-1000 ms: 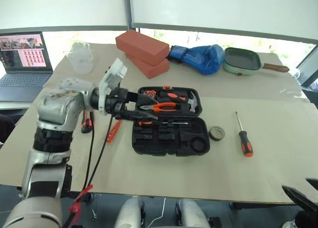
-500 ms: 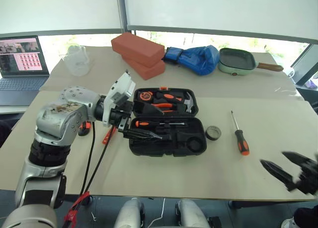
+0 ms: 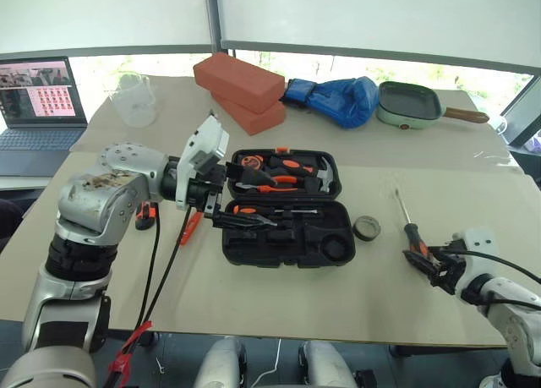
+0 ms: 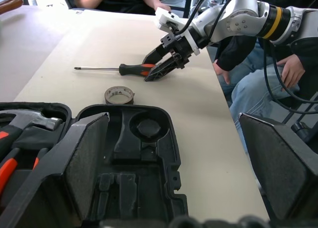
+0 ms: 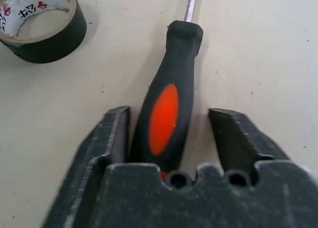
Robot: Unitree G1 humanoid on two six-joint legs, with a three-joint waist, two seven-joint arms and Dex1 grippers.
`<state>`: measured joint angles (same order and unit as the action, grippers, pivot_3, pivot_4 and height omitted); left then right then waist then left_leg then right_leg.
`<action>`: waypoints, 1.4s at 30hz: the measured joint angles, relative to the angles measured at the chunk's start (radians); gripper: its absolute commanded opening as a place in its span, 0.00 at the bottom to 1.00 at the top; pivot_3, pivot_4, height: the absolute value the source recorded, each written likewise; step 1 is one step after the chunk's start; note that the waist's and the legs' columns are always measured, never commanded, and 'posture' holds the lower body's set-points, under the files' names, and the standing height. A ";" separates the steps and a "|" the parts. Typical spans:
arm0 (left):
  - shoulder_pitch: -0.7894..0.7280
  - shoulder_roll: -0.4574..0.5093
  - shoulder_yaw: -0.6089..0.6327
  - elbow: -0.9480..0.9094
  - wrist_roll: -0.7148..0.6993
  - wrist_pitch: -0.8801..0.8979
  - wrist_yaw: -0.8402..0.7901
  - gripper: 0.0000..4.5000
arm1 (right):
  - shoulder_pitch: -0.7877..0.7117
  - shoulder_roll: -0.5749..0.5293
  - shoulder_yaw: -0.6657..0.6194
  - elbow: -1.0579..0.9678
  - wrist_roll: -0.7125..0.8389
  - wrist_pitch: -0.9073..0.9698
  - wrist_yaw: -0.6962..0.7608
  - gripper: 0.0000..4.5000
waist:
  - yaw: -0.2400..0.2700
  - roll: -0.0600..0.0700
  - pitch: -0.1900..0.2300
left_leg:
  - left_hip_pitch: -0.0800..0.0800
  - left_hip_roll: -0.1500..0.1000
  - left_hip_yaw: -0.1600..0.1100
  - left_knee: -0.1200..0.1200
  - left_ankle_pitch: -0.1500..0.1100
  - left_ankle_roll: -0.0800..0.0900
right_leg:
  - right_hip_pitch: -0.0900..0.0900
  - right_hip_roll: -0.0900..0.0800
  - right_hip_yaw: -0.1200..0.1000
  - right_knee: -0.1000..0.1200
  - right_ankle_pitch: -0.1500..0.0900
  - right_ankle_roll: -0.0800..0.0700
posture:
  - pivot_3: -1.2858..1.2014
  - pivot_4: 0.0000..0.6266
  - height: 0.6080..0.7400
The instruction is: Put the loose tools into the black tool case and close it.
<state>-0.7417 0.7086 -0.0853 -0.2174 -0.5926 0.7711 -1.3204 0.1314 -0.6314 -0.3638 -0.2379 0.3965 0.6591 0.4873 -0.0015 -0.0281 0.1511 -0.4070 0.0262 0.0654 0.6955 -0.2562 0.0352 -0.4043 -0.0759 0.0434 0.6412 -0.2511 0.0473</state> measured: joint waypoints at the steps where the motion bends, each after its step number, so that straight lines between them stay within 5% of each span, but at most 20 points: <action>1: 0.000 0.002 0.000 0.000 0.000 -0.003 0.002 1.00 | 0.002 0.005 -0.002 0.000 -0.001 -0.005 -0.005 0.31 | -0.001 0.000 0.000 | 0.000 0.000 0.000 0.000 0.000 0.000 | 0.000 0.000 0.000 0.000 0.000 0.000 | 0.52 0.24 0.99; 3: 0.001 0.008 0.000 0.000 0.000 -0.004 0.008 1.00 | 0.006 0.016 -0.011 -0.004 0.004 -0.009 -0.009 0.22 | -0.001 0.000 0.000 | 0.000 0.001 0.000 0.000 0.000 0.000 | 0.000 0.000 0.000 0.000 0.000 0.000 | 0.52 0.24 0.99; 11: 0.160 0.139 0.066 -0.082 -0.006 0.002 0.035 1.00 | -0.203 -0.105 -0.048 0.043 0.105 -0.004 0.160 0.23 | -0.023 0.002 0.001 | 0.001 0.003 0.000 -0.002 0.000 0.000 | -0.001 0.002 0.001 0.001 0.000 -0.001 | 0.52 0.24 0.99; 17: 0.450 0.236 0.234 -0.270 -0.078 0.050 0.102 1.00 | -0.530 -0.218 0.243 0.116 0.114 -0.100 0.558 0.23 | -0.033 0.001 0.005 | 0.001 0.006 -0.001 -0.003 0.000 0.000 | -0.002 0.002 -0.001 0.001 0.000 -0.003 | 0.52 0.24 0.99; 25: 0.531 0.240 0.324 -0.379 -0.137 0.079 0.214 1.00 | -0.779 -0.106 0.584 0.350 -0.052 -0.300 0.826 0.23 | 0.002 -0.001 0.007 | 0.000 0.003 0.000 -0.001 0.000 -0.001 | -0.002 -0.001 -0.002 0.000 0.001 -0.001 | 0.52 0.24 0.99; 32: 0.536 0.267 0.353 -0.381 -0.171 0.085 0.268 1.00 | -0.881 -0.027 0.673 0.687 -0.233 -0.526 0.865 0.23 | -0.002 -0.001 0.007 | 0.000 0.003 0.001 -0.002 0.000 -0.001 | -0.003 -0.001 -0.002 0.000 0.001 -0.002 | 0.52 0.24 0.99; 42: 0.495 0.275 0.332 -0.355 -0.179 0.082 0.291 1.00 | -0.932 0.007 0.667 0.853 -0.301 -0.705 0.881 0.23 | -0.013 -0.001 0.007 | 0.001 0.004 0.001 -0.003 0.000 -0.002 | -0.003 0.000 -0.002 0.001 0.001 -0.002 | 0.52 0.24 0.99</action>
<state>-0.2468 0.9833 0.2462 -0.5725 -0.7715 0.8529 -1.0294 -0.8003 -0.6241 0.3034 0.6153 0.0959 -0.0457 1.3681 -0.0142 -0.0288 0.1586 -0.4062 0.0299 0.0662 0.6930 -0.2563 0.0333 -0.4069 -0.0761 0.0416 0.6419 -0.2499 0.0449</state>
